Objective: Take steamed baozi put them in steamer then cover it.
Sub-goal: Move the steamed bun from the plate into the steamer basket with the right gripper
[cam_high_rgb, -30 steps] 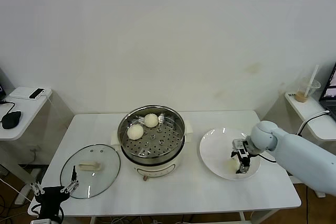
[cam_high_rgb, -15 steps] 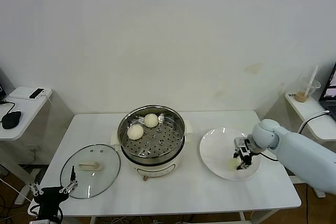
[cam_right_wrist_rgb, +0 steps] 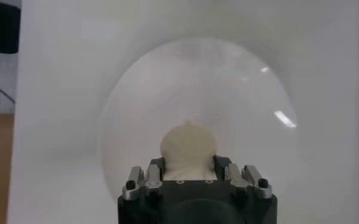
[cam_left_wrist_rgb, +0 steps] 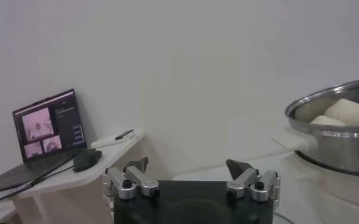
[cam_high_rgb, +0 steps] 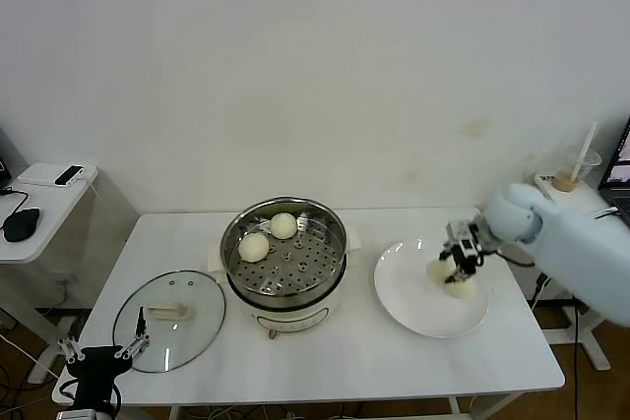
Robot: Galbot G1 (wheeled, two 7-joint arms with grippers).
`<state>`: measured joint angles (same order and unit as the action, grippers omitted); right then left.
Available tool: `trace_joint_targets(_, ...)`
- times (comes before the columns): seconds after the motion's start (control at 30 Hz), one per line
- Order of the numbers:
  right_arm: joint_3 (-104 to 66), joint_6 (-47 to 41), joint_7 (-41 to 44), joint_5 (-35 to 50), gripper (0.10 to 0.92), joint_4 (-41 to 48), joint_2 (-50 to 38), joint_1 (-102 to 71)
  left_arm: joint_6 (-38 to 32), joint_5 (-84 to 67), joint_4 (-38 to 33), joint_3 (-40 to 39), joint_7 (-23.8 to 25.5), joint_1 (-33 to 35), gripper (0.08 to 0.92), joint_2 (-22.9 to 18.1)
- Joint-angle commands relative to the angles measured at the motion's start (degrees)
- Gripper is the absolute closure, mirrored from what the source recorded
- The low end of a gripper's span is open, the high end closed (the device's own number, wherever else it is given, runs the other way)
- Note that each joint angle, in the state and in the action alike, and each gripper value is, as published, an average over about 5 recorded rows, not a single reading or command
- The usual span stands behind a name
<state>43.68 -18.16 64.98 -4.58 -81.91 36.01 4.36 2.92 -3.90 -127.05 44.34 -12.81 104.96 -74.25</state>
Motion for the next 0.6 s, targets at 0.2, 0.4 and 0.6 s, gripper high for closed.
trace_joint_targets(0.2,11.83,-1.59,-0.67,10.3,0.499,0.37,13.6,26.68,-0.03,-0.3,-0.33,0.91,-0.09,0.33,0.177,0.12)
trace_joint_targets(0.4,14.82,-1.79,-1.43,11.83,0.499,1.94,22.16,28.98,-0.03,-0.24,-0.1,1.22,-0.17,0.57,0.177,-0.16)
trace_joint_targets(0.6,15.49,-0.46,-2.25,13.15,0.499,4.65,30.96,26.98,-0.03,-0.25,-0.27,1.81,-0.23,0.84,0.177,-0.41)
